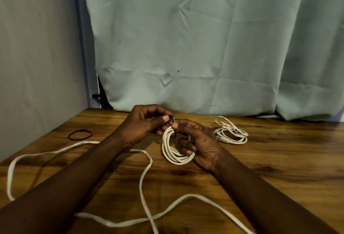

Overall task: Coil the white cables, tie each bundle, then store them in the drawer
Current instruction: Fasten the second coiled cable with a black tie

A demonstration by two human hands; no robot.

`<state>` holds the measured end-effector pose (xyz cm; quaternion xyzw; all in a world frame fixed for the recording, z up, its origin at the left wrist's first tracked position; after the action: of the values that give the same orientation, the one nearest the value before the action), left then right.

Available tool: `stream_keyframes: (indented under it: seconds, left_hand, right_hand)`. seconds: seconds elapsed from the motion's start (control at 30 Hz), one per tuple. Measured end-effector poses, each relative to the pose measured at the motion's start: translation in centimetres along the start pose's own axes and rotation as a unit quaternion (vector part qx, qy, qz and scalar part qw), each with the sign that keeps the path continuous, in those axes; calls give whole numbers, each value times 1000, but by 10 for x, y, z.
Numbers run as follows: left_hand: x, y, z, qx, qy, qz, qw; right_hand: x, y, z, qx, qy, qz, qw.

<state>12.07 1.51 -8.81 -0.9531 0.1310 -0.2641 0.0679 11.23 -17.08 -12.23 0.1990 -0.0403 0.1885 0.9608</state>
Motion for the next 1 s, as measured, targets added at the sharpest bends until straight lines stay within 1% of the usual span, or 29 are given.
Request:
stream_keyframes:
  seconds: [0.3, 0.67, 0.77, 1.0]
  left_hand:
    - [2, 2, 5, -33, -26, 0, 999]
    - [1, -5, 5, 31, -18, 21, 999]
    - [0, -6, 2, 51, -12, 21, 998]
    - [1, -3, -1, 105, 10, 2, 994]
  right_hand:
    - [2, 0, -1, -9, 3, 16, 1000]
    - [-1, 6, 1, -22, 6, -6, 1000]
    - [-2, 9, 3, -35, 5, -28, 999]
    - [0, 10, 2, -43, 0, -44, 998]
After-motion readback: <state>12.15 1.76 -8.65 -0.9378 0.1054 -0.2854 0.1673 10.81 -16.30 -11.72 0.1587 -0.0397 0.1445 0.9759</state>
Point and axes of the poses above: each hand's wrist, its own x-axis towards the middle knuckle, its own y-axis out of the palm, z = x × y, the point moved 1 cm from there along x, towards the middle knuckle, and after that the axes turned 1 degree about y, right-handed, at the moved point
